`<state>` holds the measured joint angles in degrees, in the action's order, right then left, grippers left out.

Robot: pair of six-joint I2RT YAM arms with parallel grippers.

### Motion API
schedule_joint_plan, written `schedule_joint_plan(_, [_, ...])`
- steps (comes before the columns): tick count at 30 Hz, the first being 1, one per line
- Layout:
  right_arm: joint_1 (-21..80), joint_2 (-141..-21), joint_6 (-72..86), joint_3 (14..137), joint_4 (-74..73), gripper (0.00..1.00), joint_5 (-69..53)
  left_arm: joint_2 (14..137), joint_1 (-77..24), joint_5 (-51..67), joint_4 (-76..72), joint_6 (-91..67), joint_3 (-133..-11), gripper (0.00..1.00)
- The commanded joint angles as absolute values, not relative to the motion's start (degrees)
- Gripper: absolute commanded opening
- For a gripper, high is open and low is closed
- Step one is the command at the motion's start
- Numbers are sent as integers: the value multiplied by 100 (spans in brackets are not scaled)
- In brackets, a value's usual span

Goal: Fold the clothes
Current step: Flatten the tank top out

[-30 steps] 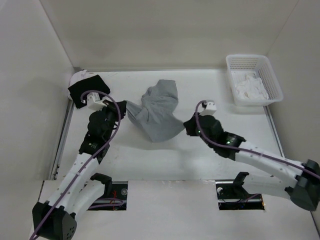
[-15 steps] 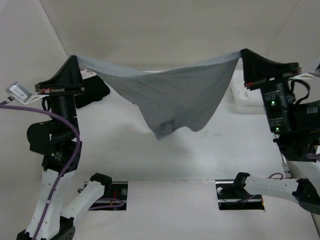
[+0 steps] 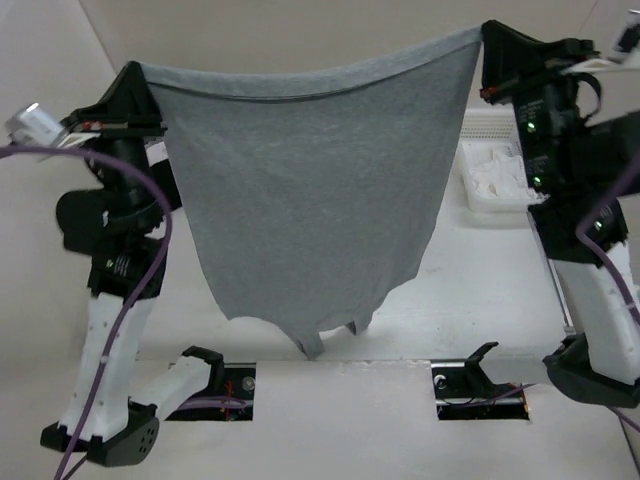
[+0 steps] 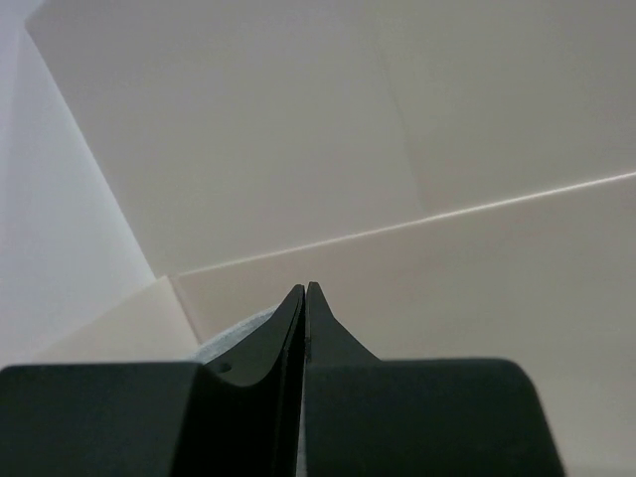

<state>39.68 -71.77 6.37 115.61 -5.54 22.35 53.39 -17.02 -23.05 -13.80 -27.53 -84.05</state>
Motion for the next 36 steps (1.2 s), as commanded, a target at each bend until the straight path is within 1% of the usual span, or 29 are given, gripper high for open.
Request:
schedule_joint_plan(1, [3197,-7838,1448,11330,-914,2,1207,6133,-1412,-2356,-1257,-2662,-8166,3])
schedule_joint_plan(4, [2660,-8593,1880,11478,-976,2,713,6800,-1008,-2040,-1257,-2978,-8086,3])
schedule_joint_plan(6, [2405,-9181,1986,11863,-1010,2,476,7319,-726,-1777,-1213,-3259,-8260,3])
schedule_joint_plan(10, [2105,-10386,2109,13487,-1651,2,325,8199,-356,-1319,-862,-3673,-9033,2])
schedule_joint_plan(13, [2052,-10941,2214,14639,-1933,2,238,8411,-286,-1178,-800,-3727,-9464,2])
schedule_joint_plan(17, [2061,-11074,2373,15283,-1820,3,176,8429,-171,-1108,-695,-3718,-9931,2])
schedule_joint_plan(23, [2087,-10697,2294,15302,-1713,4,211,8148,-119,-1151,-545,-3569,-10204,2])
schedule_joint_plan(25, [2096,-10495,2268,15022,-1854,4,193,7964,-118,-1178,-554,-3542,-10030,2])
schedule_joint_plan(28, [2096,-10030,2268,13997,-1802,3,263,7700,-136,-1265,-615,-3507,-9625,2])
schedule_joint_plan(33, [2157,-8502,2311,10896,-714,3,606,7129,-329,-1423,-826,-3454,-8528,2])
schedule_joint_plan(36, [2368,-7544,2434,9199,-352,3,738,6419,-548,-1546,-993,-3524,-7396,2])
